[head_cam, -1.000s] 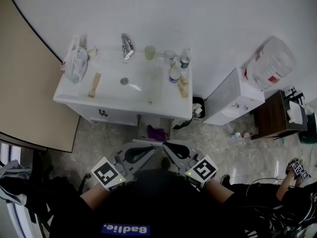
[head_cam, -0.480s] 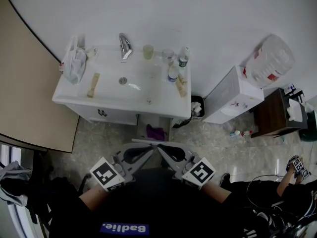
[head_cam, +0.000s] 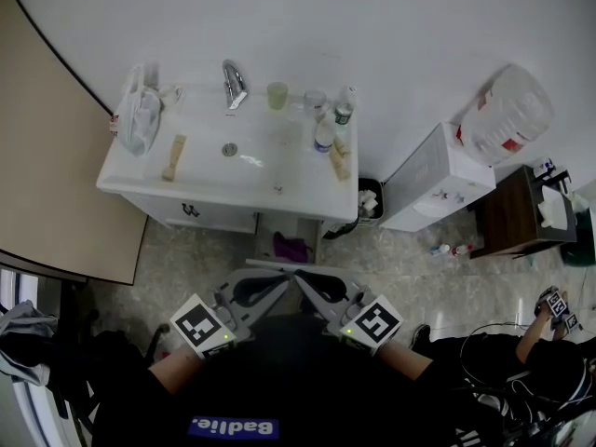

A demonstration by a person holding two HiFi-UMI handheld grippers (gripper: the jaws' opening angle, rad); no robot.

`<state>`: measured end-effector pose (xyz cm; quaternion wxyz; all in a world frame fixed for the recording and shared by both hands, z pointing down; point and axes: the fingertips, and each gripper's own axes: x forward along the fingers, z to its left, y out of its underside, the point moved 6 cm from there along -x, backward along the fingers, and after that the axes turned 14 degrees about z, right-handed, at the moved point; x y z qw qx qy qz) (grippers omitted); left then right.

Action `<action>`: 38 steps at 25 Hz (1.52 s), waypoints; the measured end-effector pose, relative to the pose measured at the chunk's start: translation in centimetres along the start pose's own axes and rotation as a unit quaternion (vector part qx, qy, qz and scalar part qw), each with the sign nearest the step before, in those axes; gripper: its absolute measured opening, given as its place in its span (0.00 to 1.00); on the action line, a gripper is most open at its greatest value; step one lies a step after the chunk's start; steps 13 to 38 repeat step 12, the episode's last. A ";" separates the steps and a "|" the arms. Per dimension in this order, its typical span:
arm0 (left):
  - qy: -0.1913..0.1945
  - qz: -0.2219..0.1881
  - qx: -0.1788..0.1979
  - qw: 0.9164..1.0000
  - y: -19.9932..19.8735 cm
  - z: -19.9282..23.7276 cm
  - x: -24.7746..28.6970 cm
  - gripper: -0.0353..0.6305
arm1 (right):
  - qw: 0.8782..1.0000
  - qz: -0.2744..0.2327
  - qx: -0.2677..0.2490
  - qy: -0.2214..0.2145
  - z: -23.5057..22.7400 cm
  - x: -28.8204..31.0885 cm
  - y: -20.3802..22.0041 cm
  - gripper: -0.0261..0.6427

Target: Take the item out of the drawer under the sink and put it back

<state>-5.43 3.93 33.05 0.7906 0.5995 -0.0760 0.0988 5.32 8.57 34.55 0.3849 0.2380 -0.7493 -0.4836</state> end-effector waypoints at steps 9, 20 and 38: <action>0.000 -0.001 0.001 1.000 0.3 0.0 -0.2 0.04 | 1.000 0.004 0.008 -0.004 0.1 0.4 0.2 0.04; -0.001 -0.001 0.000 1.000 0.2 0.0 -0.4 0.04 | 1.000 0.006 0.006 -0.006 0.2 0.5 0.1 0.04; -0.001 -0.001 0.000 1.000 0.2 0.0 -0.4 0.04 | 1.000 0.006 0.006 -0.006 0.2 0.5 0.1 0.04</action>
